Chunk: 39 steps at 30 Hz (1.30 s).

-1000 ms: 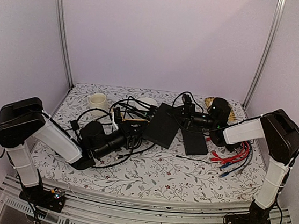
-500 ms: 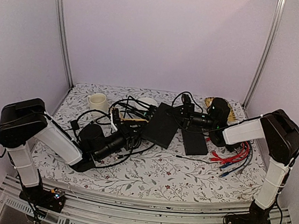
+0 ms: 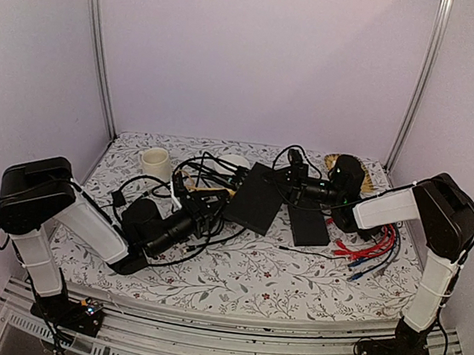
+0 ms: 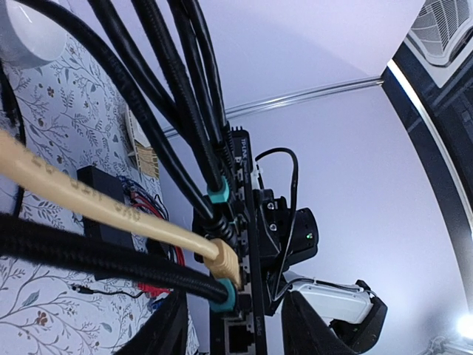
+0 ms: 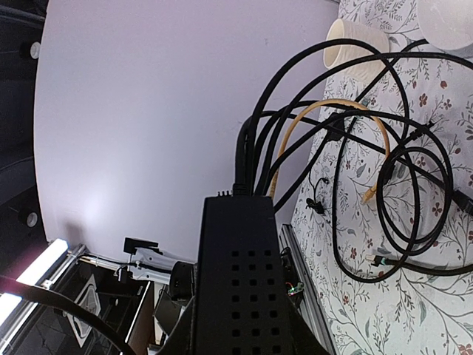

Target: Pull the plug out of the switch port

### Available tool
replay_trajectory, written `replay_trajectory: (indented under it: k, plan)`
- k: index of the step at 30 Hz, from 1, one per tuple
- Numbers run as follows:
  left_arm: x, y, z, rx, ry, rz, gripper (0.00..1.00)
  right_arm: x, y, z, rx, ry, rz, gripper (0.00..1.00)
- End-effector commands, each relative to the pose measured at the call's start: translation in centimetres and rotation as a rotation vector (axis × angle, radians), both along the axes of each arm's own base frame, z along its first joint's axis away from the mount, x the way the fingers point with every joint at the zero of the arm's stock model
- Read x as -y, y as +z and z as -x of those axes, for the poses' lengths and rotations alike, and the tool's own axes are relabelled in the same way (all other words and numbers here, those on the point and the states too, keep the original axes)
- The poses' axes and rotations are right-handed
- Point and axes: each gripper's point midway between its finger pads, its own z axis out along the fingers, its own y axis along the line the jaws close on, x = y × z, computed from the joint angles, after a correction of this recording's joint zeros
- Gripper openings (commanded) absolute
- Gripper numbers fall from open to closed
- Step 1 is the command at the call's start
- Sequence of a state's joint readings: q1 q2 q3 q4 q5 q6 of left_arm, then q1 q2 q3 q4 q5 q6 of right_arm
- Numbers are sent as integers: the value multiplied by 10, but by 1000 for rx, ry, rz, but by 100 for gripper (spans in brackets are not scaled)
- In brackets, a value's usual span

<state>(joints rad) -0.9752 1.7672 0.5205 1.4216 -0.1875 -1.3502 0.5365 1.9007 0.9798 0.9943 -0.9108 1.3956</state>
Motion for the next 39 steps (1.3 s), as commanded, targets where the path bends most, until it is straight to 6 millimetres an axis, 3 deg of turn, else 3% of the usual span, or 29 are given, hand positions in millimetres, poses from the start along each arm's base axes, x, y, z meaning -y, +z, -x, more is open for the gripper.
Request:
replay_trajectory:
  k: [1,19,39]
  plan:
    - [-3,10,6,32,2,23,45,3,60,4,164,-14,-110,2]
    - [12,7,6,36,-44,-28,38,1,60,6,164,-12,-110,2]
    - [9,5,3,24,-22,-30,32,-1,60,8,164,-4,-112,2]
